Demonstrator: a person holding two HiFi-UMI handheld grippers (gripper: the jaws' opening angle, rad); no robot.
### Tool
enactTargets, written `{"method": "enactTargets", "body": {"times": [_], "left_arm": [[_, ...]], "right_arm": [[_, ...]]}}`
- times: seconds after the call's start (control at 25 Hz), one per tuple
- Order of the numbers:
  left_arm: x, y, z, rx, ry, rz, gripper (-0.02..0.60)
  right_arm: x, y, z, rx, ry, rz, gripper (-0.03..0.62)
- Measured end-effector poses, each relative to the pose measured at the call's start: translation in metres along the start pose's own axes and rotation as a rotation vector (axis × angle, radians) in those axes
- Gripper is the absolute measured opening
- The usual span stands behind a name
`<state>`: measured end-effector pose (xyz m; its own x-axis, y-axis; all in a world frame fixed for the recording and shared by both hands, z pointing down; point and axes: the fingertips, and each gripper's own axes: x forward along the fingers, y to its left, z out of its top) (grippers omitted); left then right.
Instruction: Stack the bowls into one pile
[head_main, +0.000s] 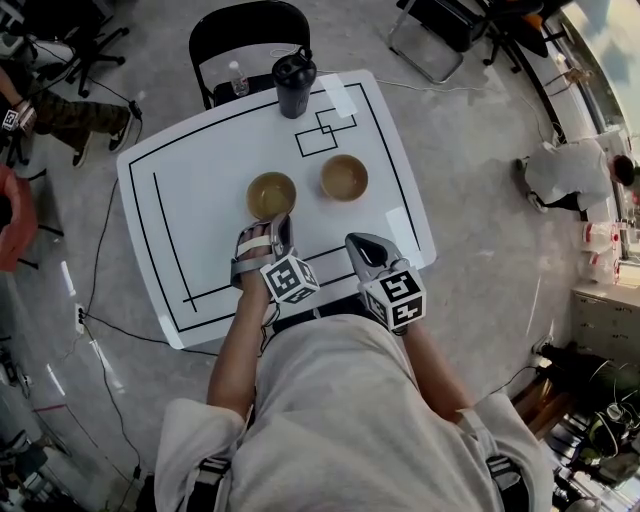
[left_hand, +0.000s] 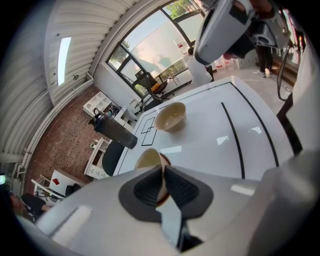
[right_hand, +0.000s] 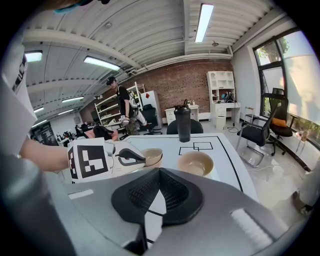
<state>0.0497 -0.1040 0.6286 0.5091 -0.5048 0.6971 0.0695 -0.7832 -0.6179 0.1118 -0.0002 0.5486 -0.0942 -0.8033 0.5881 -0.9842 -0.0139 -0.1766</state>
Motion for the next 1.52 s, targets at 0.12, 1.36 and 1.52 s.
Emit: {"method": "enactTargets", "body": {"times": [0.12,1.36,1.52], "left_arm": [[0.001,-0.001,-0.001,-0.01,0.003,-0.005,0.017],[-0.01,0.014,-0.004,-0.283,-0.016,-0.042,0.058],[-0.023,0.023,0.006,-0.499,-0.09,-0.093,0.013]], "right_arm": [[-0.002,0.0,0.0,0.0,0.0,-0.002,0.0],[0.013,-0.01,0.006,-0.04,0.013,0.01,0.0],[0.017,-0.017,0.01,-0.057,0.025,0.012,0.0]]}}
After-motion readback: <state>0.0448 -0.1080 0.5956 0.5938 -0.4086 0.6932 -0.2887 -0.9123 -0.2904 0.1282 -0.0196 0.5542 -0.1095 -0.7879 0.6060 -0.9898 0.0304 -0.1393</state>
